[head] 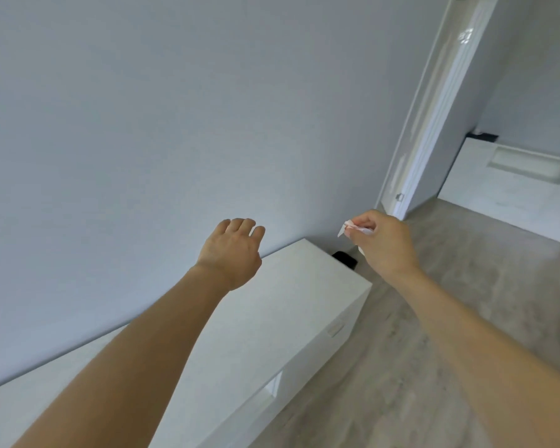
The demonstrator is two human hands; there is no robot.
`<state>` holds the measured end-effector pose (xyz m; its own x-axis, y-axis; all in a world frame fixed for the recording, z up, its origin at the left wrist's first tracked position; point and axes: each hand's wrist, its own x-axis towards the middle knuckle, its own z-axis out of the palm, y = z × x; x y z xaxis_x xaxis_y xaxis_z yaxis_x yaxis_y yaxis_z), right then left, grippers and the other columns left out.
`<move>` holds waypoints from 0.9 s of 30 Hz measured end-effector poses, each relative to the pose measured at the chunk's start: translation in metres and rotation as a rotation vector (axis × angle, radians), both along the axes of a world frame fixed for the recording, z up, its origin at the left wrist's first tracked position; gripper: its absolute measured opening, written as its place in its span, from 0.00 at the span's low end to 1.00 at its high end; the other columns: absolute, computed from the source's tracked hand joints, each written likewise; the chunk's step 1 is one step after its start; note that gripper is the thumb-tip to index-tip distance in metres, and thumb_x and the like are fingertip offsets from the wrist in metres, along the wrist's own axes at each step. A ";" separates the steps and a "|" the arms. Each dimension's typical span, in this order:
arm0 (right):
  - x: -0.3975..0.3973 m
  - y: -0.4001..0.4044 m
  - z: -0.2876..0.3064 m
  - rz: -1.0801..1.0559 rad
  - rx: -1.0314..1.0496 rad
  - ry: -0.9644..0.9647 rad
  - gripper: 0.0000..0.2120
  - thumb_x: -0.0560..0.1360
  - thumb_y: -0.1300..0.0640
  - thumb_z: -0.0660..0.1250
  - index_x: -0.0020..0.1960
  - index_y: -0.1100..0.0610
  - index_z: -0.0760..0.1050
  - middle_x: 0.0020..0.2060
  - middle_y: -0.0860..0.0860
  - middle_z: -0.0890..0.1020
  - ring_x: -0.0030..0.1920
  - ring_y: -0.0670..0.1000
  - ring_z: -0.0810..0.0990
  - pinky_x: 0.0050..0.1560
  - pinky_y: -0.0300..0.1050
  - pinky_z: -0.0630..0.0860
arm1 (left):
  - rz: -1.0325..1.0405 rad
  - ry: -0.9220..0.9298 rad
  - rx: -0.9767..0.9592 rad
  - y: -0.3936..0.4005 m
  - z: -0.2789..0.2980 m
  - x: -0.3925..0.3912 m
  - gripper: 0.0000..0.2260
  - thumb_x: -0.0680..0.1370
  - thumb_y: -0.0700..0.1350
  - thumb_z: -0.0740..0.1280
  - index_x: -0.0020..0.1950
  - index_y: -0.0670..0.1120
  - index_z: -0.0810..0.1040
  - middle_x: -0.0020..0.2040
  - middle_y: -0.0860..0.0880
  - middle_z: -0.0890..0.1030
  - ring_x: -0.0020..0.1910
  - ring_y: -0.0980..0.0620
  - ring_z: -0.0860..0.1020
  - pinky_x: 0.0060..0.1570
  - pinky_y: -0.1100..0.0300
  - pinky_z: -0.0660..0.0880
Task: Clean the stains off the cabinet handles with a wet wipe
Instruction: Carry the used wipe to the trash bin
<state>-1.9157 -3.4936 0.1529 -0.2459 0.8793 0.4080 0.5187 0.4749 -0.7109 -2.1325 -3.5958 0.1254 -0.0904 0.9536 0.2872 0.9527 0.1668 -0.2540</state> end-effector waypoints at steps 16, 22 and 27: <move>0.193 0.385 0.017 -0.171 0.017 -0.065 0.02 0.77 0.59 0.70 0.48 0.57 0.81 0.36 0.40 0.77 0.35 0.37 0.74 0.33 0.20 0.68 | -0.155 -0.020 -0.081 0.449 0.023 0.143 0.26 0.83 0.54 0.50 0.78 0.45 0.51 0.78 0.46 0.52 0.77 0.48 0.48 0.75 0.53 0.46; 0.246 0.558 0.008 -0.045 0.016 -0.207 0.04 0.78 0.58 0.68 0.51 0.57 0.80 0.42 0.46 0.80 0.38 0.41 0.75 0.38 0.28 0.69 | -0.045 -0.060 -0.144 0.607 0.003 0.197 0.26 0.83 0.55 0.50 0.78 0.46 0.50 0.78 0.46 0.51 0.77 0.48 0.47 0.75 0.53 0.46; 0.226 0.682 0.006 0.046 -0.030 -0.154 0.04 0.77 0.57 0.69 0.44 0.55 0.79 0.40 0.47 0.80 0.43 0.45 0.78 0.39 0.33 0.71 | 0.049 -0.078 -0.183 0.689 -0.004 0.199 0.26 0.83 0.55 0.51 0.78 0.46 0.51 0.78 0.47 0.52 0.77 0.48 0.48 0.75 0.52 0.46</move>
